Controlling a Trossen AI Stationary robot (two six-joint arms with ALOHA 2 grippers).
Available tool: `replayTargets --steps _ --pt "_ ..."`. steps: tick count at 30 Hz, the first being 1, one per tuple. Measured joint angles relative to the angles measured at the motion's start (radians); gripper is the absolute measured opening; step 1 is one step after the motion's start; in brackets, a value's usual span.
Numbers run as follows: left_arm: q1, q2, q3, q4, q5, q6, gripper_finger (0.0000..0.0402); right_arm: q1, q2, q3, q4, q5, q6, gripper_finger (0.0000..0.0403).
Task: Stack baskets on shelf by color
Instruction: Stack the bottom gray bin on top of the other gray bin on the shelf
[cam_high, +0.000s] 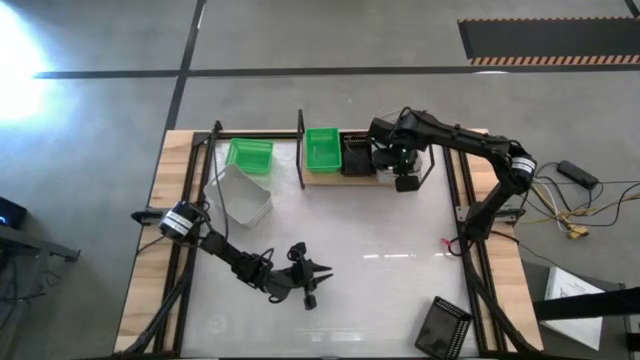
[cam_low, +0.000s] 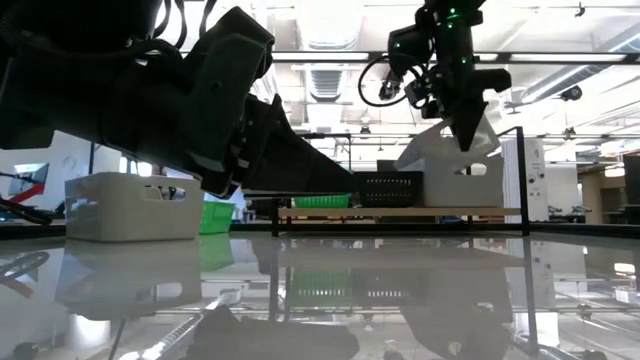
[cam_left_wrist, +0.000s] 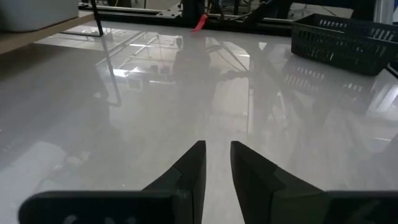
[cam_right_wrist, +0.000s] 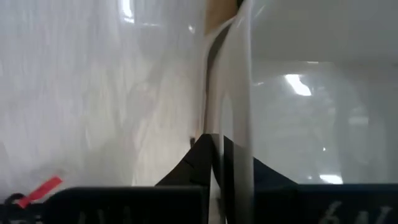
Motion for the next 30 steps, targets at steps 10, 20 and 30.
replayTargets --steps 10,20,30 --pt "0.0 0.0 0.0 0.0 0.0 0.0 0.0058 0.0 -0.001 0.0 0.057 0.008 0.057 0.0059" --pt "0.0 0.0 0.0 0.0 0.001 0.0 0.0058 0.0 -0.045 0.0 0.077 0.001 0.054 0.0107" --pt "0.001 0.0 0.0 0.0 0.0 0.0 0.0058 0.002 -0.058 0.0 0.082 0.0 0.064 0.001"
